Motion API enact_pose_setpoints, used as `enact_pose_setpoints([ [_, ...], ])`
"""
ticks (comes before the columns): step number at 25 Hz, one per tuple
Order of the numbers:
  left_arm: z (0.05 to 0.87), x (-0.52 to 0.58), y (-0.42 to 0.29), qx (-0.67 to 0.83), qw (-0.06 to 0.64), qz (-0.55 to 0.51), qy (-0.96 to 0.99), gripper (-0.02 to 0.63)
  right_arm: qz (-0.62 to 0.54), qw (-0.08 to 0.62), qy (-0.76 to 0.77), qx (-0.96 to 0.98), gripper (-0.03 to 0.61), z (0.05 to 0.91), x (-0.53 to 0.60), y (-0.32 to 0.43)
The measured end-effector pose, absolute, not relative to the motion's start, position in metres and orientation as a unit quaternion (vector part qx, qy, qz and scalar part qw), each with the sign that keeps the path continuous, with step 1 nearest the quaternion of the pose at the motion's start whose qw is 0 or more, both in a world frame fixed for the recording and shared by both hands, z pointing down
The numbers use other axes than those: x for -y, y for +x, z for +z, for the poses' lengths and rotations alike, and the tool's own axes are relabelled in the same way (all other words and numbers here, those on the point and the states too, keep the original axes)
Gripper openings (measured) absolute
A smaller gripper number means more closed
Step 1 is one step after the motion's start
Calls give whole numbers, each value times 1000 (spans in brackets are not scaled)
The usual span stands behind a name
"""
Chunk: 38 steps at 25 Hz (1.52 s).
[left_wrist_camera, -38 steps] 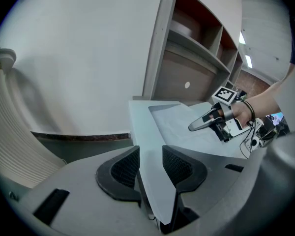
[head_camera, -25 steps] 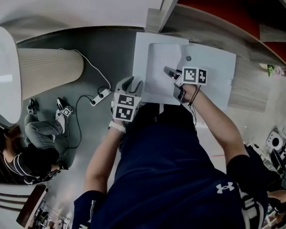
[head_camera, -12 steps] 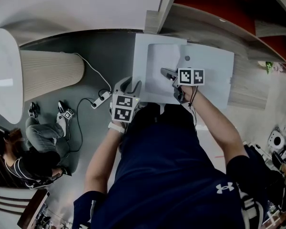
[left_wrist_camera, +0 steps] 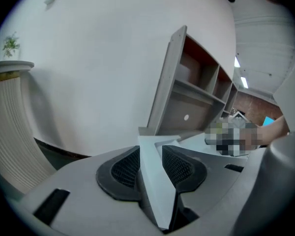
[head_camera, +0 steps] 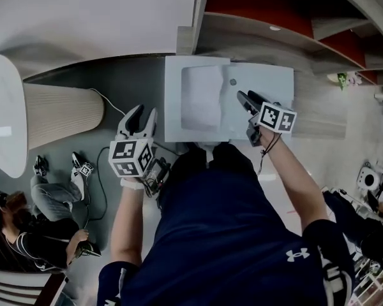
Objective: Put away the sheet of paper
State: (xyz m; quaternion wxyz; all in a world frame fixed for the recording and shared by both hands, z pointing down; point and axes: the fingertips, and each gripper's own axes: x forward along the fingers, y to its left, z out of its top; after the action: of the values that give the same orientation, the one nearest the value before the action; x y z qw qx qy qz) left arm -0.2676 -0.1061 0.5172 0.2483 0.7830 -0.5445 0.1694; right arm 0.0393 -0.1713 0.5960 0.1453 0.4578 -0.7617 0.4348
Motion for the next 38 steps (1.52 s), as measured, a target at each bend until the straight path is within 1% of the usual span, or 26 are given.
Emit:
enact_pose_setpoints([
  [1, 504, 109, -270, 548, 241, 154, 786, 150, 414, 135, 476, 764, 221, 581, 173, 53],
  [6, 433, 111, -278, 571, 188, 100, 792, 149, 303, 77, 532, 787, 160, 484, 170, 90],
  [11, 347, 93, -266, 598, 130, 41, 790, 140, 196, 22, 523, 829, 126, 391, 161, 90],
  [16, 260, 76, -207, 583, 65, -31, 809, 119, 85, -1, 483, 872, 98, 310, 143, 84],
  [17, 246, 73, -193, 574, 51, -40, 816, 106, 67, -8, 475, 877, 94, 297, 139, 81],
  [19, 227, 65, -164, 557, 26, -52, 828, 53, 38, -23, 456, 889, 78, 275, 129, 76],
  [21, 220, 57, -135, 541, 4, -55, 839, 27, 16, -38, 437, 899, 59, 258, 119, 71],
  [23, 221, 52, -112, 528, -7, -51, 847, 18, -7, -44, 426, 903, 32, 248, 111, 68],
  [25, 227, 51, -98, 524, -2, -44, 850, 17, -26, -41, 424, 905, 21, 245, 106, 67],
  [31, 238, 50, -87, 534, 13, -29, 845, 17, -46, -34, 407, 912, 18, 246, 96, 65],
  [38, 237, 49, -78, 526, 3, -22, 850, 18, -62, -35, 401, 913, 19, 239, 91, 65],
])
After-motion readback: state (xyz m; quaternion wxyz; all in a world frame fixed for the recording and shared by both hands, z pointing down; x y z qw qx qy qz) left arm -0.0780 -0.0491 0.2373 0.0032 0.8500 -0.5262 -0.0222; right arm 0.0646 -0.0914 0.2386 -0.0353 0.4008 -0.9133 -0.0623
